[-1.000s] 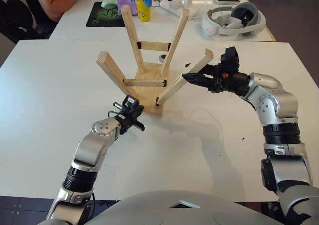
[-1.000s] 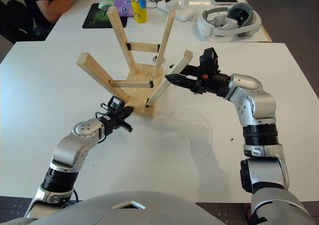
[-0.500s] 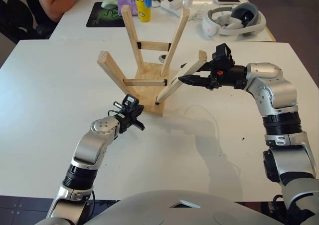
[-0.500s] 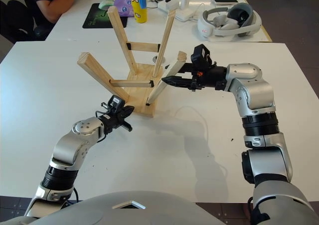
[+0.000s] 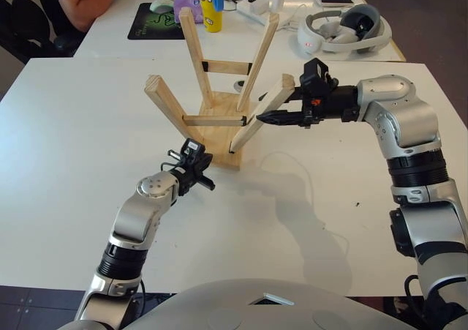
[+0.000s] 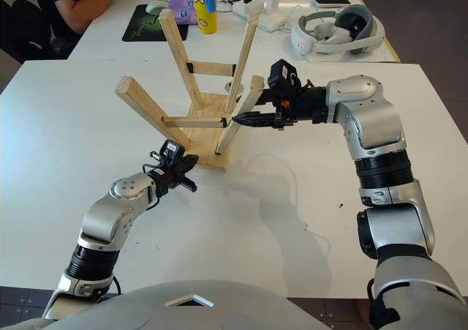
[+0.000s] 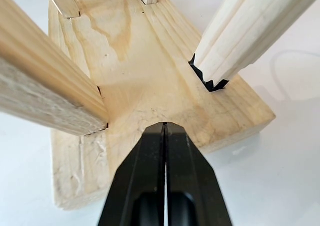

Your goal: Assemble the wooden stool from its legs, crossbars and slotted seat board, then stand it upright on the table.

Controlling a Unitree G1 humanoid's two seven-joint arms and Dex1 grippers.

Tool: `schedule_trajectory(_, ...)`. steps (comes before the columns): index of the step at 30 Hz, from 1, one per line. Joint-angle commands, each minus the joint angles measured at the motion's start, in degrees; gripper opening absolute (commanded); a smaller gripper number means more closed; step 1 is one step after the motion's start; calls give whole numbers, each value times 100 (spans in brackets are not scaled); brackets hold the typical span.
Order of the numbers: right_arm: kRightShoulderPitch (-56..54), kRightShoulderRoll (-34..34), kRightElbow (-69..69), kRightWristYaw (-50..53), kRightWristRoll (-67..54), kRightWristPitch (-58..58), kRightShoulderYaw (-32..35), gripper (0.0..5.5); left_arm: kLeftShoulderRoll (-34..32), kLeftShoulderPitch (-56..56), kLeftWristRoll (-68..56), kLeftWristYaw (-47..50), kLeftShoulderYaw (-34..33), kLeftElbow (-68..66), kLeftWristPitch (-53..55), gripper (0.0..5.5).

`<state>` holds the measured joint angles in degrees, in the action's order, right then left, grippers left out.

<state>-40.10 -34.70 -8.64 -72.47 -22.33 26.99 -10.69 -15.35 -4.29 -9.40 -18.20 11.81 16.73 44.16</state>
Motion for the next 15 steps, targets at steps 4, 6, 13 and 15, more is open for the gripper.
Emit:
schedule_trajectory(4,114,23,3,80,332,170,-366,205,69,150,51,54,67,-241,149,0)
schedule_trajectory(6,133,44,-55,132,383,175,-418,205,81,143,55,53,74,-266,136,0)
schedule_trajectory(13,-72,125,-497,215,518,197,-569,205,120,127,70,39,99,-352,80,0)
schedule_trajectory(15,-138,109,-629,190,640,78,-673,205,130,110,75,37,89,-369,77,0)
